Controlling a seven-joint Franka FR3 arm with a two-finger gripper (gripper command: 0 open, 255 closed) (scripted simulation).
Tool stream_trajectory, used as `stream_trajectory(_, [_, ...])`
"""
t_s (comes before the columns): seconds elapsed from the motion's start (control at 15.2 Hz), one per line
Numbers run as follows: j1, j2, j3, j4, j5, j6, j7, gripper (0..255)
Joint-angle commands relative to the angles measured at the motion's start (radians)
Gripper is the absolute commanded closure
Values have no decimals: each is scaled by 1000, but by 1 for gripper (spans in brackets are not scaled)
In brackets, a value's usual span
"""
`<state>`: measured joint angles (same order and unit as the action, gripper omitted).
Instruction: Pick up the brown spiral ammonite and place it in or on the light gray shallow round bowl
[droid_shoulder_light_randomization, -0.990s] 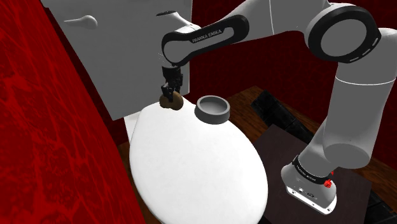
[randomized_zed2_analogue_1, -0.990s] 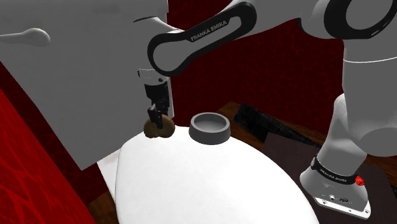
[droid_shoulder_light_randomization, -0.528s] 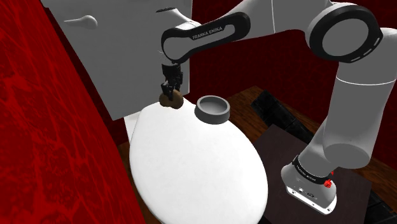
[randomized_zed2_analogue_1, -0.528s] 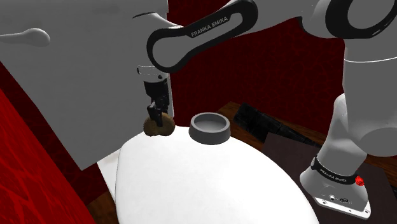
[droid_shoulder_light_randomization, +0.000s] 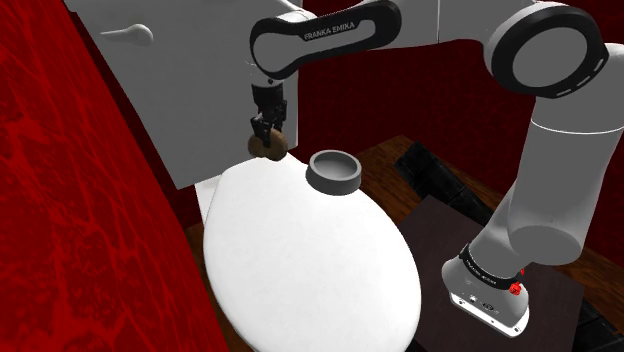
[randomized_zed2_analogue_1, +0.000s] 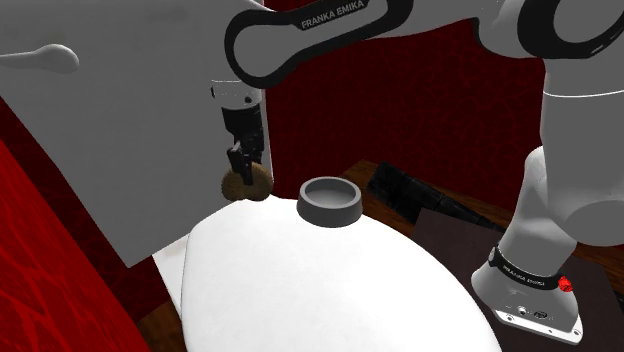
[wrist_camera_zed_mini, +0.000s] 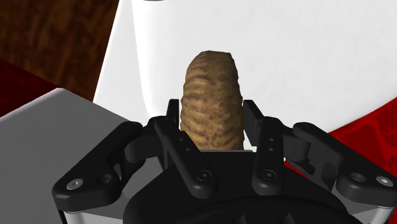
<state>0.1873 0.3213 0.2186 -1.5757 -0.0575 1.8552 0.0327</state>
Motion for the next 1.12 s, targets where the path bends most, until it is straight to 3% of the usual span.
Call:
stream_trajectory(0.0, [-1, -7, 0, 21, 2, -27, -2, 255])
stream_trajectory(0.73, [4, -9, 3, 162, 3, -170, -3, 255])
stream_trajectory(1.06, [-47, -227, -11, -112, 50, -110, -64, 255])
